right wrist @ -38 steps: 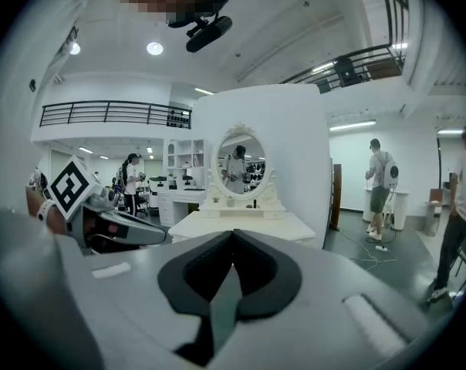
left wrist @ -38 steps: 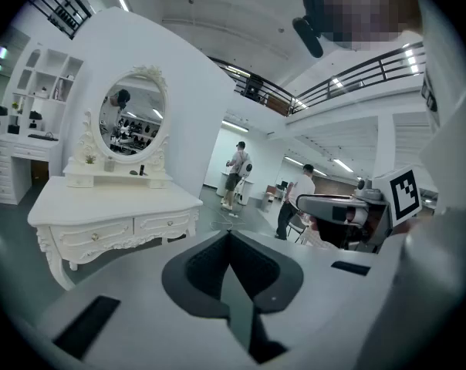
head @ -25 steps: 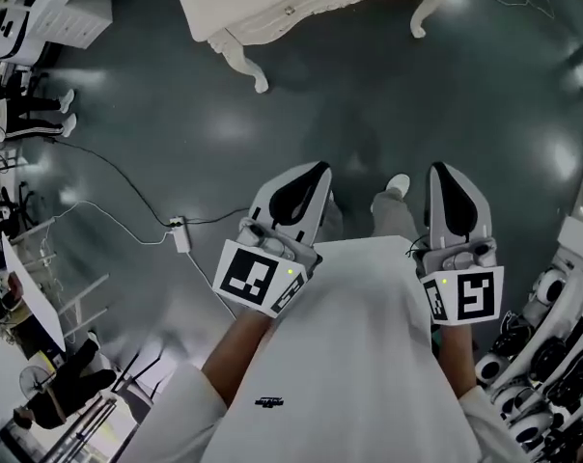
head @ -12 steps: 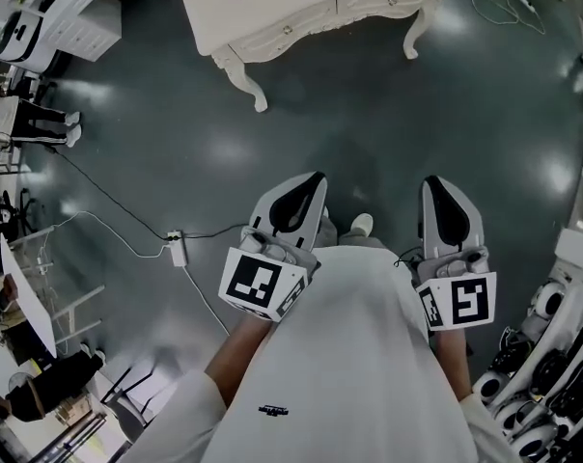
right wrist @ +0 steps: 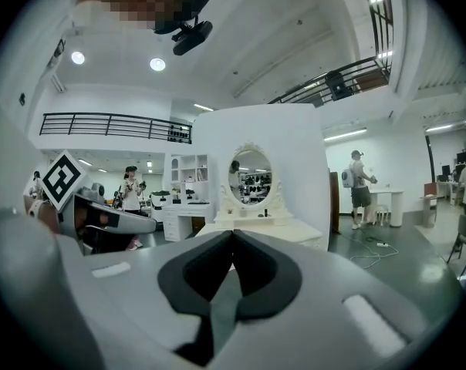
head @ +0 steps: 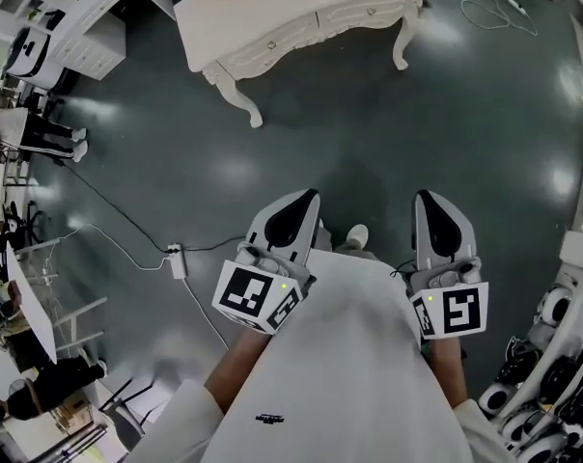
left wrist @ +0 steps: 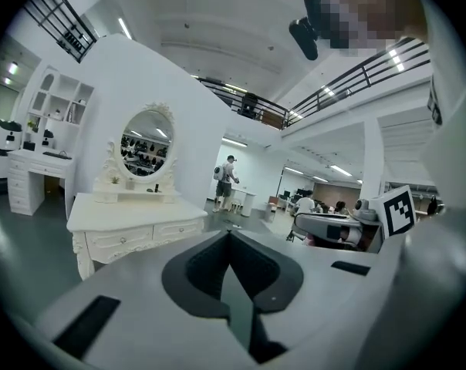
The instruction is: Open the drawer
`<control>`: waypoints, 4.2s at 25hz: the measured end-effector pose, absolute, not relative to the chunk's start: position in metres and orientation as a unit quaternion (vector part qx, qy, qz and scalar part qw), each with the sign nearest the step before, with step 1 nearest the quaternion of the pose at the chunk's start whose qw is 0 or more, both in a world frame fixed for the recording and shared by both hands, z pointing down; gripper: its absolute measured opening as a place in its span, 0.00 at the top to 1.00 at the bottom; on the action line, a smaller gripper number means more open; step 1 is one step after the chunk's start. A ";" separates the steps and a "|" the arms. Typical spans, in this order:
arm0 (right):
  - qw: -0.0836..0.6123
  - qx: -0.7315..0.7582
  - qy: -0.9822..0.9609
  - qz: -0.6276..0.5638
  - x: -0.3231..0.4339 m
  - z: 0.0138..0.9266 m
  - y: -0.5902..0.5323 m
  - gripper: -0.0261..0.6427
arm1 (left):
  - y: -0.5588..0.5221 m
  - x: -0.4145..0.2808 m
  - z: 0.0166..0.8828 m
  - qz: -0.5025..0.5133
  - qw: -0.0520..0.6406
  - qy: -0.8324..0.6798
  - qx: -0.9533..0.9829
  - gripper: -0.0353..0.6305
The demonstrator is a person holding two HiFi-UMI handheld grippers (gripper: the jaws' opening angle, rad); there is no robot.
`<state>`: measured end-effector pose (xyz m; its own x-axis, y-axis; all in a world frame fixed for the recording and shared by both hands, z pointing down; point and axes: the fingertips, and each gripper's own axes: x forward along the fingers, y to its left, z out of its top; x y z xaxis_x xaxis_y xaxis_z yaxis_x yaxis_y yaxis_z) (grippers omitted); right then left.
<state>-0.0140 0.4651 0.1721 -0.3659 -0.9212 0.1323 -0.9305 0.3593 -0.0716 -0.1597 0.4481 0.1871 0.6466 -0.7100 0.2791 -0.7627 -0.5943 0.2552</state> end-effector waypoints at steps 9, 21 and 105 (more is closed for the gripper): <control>0.014 0.559 -0.825 0.081 0.014 0.172 0.482 0.94 | 0.465 -0.132 0.180 0.074 0.171 -0.417 0.890 0.93; 0.003 0.583 -0.809 0.080 0.045 0.172 0.475 0.94 | 0.448 -0.097 0.180 0.088 0.165 -0.386 0.903 0.93; 0.075 0.531 -0.833 0.135 0.053 0.205 -0.005 0.94 | -0.027 -0.059 0.220 0.117 0.218 -0.374 0.894 0.93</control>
